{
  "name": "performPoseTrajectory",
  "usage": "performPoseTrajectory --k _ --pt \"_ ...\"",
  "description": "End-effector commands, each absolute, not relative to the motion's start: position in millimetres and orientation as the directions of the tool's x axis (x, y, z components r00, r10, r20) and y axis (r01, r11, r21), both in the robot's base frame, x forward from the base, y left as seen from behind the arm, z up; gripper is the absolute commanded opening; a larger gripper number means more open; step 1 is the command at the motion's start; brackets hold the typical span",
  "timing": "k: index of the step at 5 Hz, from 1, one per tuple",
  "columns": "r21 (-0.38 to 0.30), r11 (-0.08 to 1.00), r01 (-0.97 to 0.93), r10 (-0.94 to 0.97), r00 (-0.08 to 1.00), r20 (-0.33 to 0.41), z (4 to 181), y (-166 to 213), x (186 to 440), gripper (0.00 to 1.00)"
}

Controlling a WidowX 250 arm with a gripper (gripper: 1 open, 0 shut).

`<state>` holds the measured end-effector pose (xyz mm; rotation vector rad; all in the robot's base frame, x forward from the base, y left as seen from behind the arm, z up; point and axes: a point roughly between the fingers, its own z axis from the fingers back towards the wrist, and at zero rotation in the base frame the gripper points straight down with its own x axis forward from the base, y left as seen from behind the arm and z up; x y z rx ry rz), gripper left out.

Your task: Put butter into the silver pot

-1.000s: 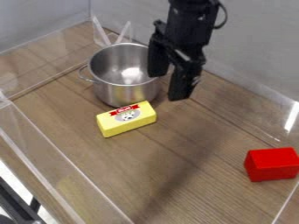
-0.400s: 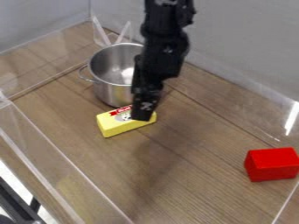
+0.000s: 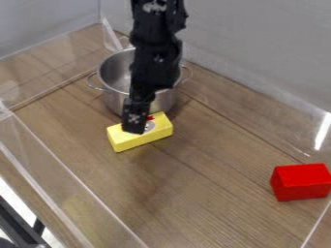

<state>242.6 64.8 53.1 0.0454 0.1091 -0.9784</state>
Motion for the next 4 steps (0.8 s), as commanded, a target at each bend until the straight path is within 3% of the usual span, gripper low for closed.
performPoseTrajectory --k 1,4 --pt "0.034 0.483 0.875 -0.87 0.484 -0.096 50.9 66.9 249.8 1.0" --pt "0.023 0.463 0.886 -0.882 0.463 -0.088 32.3 60.1 251.5 1.0"
